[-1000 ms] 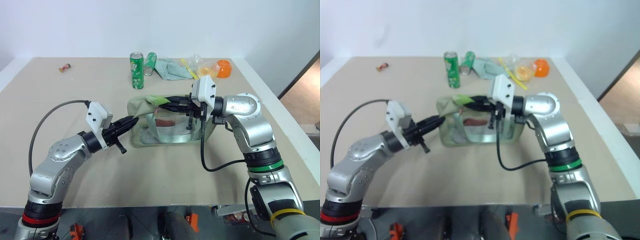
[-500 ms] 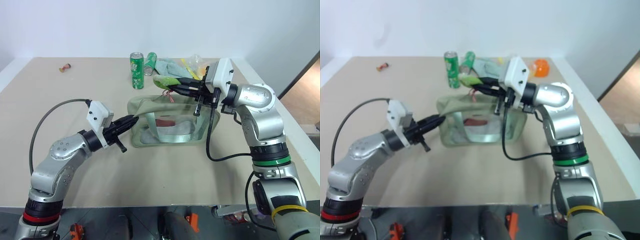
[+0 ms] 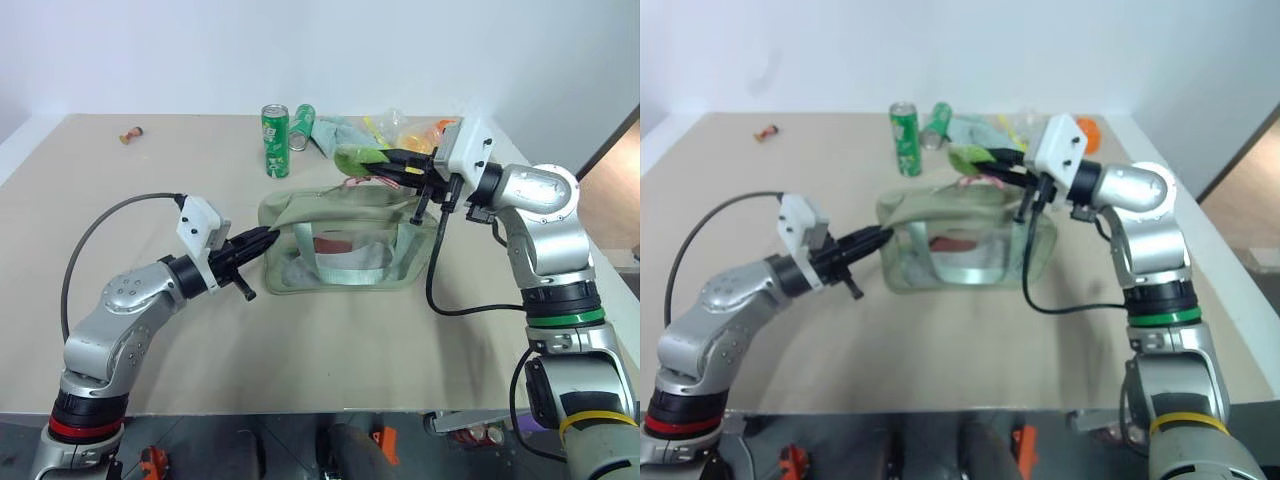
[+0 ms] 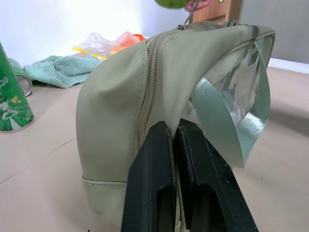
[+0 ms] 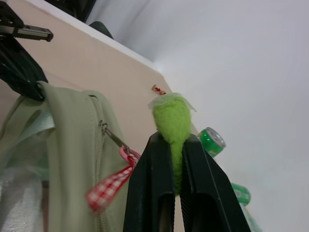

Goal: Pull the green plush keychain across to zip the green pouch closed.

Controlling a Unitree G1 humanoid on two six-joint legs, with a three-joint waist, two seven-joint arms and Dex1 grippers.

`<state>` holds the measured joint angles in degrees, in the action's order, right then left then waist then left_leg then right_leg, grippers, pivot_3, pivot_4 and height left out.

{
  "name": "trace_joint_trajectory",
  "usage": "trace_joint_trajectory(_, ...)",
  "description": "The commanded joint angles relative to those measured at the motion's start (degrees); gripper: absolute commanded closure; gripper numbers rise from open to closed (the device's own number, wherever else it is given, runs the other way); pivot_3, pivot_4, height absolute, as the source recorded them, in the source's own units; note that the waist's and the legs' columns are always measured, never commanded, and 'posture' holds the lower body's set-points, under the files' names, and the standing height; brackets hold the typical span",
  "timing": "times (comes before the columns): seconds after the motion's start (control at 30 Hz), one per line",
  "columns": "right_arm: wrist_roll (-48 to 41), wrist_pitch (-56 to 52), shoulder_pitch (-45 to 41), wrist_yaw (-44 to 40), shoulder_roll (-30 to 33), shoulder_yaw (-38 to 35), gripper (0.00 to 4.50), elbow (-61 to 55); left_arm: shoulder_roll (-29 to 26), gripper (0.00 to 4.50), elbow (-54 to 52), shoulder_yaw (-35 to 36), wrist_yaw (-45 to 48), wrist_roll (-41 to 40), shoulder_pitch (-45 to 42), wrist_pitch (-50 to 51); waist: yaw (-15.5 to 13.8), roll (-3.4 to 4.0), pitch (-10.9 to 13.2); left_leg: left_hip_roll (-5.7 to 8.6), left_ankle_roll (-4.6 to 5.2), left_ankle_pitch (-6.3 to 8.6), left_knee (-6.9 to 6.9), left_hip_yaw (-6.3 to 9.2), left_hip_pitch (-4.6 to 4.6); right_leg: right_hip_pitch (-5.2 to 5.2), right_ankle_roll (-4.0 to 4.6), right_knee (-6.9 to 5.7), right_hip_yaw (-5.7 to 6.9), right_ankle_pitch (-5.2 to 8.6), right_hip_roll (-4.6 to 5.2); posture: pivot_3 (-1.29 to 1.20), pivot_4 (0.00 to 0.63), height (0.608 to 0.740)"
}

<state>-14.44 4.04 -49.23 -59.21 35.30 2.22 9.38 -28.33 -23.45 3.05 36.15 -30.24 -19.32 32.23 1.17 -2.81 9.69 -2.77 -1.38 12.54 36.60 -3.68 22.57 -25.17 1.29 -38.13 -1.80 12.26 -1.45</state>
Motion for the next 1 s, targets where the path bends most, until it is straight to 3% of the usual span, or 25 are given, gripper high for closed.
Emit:
trace_joint_trajectory(0.03, -0.15, 1.22, -2.16, 1.07, 1.4, -3.04, 4.49, 0.1, -0.21, 4.5, 0.32, -0.38, -0.48, 0.35, -0.82, 0.58, 0.0, 0.0, 0.0, 0.0, 0.0, 0.0, 0.0, 0.0, 0.0, 0.0, 0.0, 0.0, 0.01, 0.0, 0.0, 0.0, 0.15, 0.74)
trace_joint_trajectory(0.3, 0.63, 3.31, -1.05, 1.84, 4.58, -4.81, 4.49, 3.69, -0.43, 4.5, 0.38, -0.06, -1.0, 0.25, -1.22, 0.86, -0.01, 0.0, 0.0, 0.08, 0.02, 0.0, 0.0, 0.0, 0.03, 0.01, -0.05, 0.01, 0.01, 0.03, 0.24, 0.0, 0.15, 0.74)
trace_joint_trajectory(0.63, 1.74, 4.59, 6.73, 5.6, 11.04, -10.63, 4.49, 6.58, -0.93, 4.5, 0.13, 0.21, -1.0, 0.19, -1.1, 0.89, -0.02, 0.01, 0.0, 0.14, 0.04, 0.01, -0.01, 0.02, 0.06, 0.01, -0.1, 0.04, 0.05, 0.06, 0.31, 0.0, 0.15, 0.74)
trace_joint_trajectory(1.0, 6.96, 7.32, 15.74, 15.64, 15.21, -15.89, 4.49, 10.04, -1.4, 4.5, 0.85, -0.41, -0.33, 0.67, -1.91, 0.62, -0.02, 0.01, 0.01, 0.16, 0.08, -0.02, 0.01, -0.01, -0.02, 0.09, -0.13, 0.03, 0.05, 0.04, 0.32, 0.0, 0.15, 0.74)
